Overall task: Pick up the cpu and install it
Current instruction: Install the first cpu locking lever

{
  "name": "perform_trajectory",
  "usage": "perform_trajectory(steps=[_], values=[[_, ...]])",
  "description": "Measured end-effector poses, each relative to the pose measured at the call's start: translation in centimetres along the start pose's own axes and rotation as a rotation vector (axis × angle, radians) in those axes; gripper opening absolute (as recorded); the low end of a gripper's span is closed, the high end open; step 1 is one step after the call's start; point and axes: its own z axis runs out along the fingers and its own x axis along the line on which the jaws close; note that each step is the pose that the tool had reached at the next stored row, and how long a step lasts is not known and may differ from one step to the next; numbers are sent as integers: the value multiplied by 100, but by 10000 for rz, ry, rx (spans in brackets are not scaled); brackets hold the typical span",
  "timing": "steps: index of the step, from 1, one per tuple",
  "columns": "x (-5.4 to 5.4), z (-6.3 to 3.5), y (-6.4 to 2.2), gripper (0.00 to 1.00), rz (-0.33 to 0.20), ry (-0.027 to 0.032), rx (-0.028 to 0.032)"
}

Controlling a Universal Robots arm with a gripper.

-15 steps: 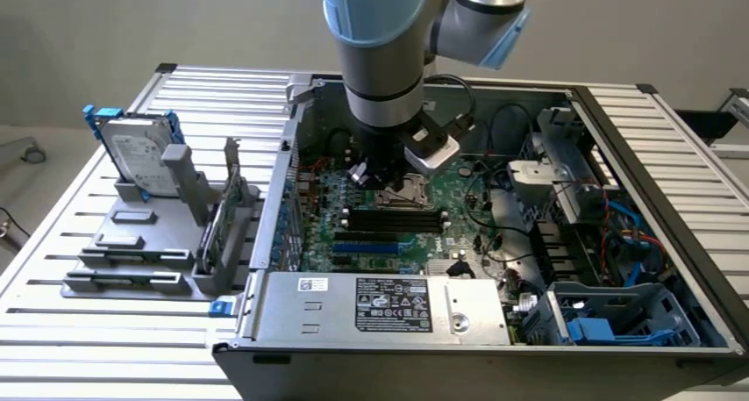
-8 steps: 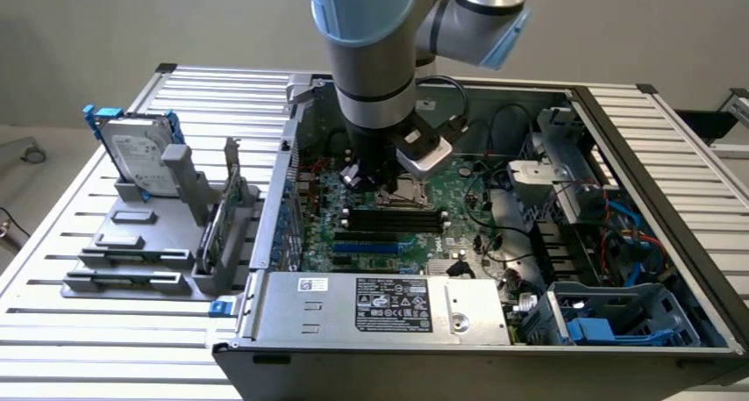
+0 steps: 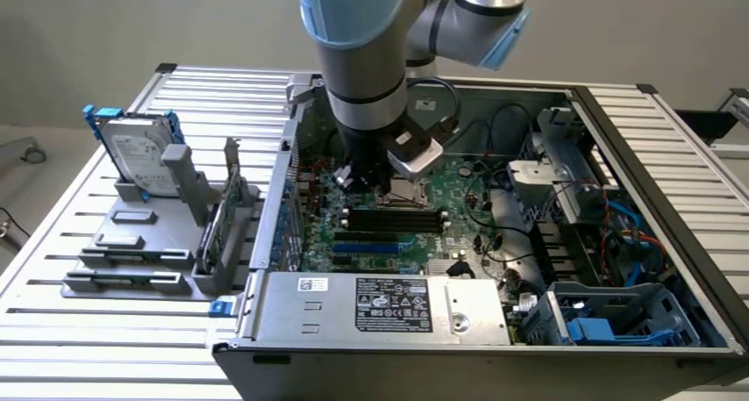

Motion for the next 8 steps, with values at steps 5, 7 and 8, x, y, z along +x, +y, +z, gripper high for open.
perform_trajectory(steps=[5, 7, 8], values=[[-16, 29, -7, 11, 2, 0, -1], [-22, 36, -11, 11, 2, -2, -2], [-25, 40, -14, 11, 2, -1, -1]])
